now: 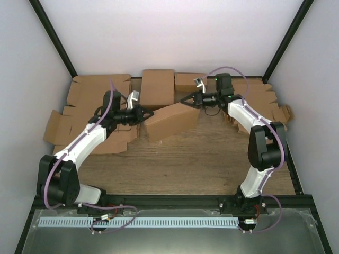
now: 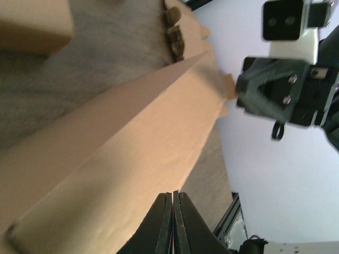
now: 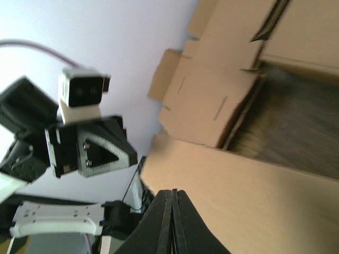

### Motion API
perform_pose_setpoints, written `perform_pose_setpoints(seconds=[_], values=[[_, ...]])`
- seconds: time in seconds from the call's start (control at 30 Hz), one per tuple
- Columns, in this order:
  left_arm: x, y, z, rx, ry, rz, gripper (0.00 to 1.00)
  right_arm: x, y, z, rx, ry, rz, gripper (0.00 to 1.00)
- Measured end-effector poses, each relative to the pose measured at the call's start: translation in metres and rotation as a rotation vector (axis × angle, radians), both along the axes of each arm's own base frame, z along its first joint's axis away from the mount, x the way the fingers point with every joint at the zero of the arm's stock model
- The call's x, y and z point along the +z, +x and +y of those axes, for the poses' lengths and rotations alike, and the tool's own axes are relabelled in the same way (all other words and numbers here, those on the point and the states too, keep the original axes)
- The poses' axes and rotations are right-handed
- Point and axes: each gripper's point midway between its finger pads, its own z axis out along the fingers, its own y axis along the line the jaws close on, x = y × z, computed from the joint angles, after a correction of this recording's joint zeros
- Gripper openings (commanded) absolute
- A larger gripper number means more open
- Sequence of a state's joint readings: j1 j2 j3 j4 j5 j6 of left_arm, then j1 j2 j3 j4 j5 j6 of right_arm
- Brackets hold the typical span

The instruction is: Fold the paper box

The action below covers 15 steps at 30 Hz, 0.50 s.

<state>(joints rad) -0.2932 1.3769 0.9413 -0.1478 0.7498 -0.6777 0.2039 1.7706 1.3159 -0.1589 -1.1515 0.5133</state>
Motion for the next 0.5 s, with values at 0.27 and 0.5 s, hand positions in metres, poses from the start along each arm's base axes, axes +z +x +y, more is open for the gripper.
perform_pose_setpoints(seconds=[0.27,0.5], values=[[0.035,0.026,-0.016,-0.027,-0.056,-0.032,0.04,0.033,-0.021,0.056,0.132,0.023,-0.049,0.01],[-0.018,0.018,-0.023,-0.043,-0.053,0.09,0.04,-0.015,-0.006,0.059,0.083,-0.019,0.081,0.01]])
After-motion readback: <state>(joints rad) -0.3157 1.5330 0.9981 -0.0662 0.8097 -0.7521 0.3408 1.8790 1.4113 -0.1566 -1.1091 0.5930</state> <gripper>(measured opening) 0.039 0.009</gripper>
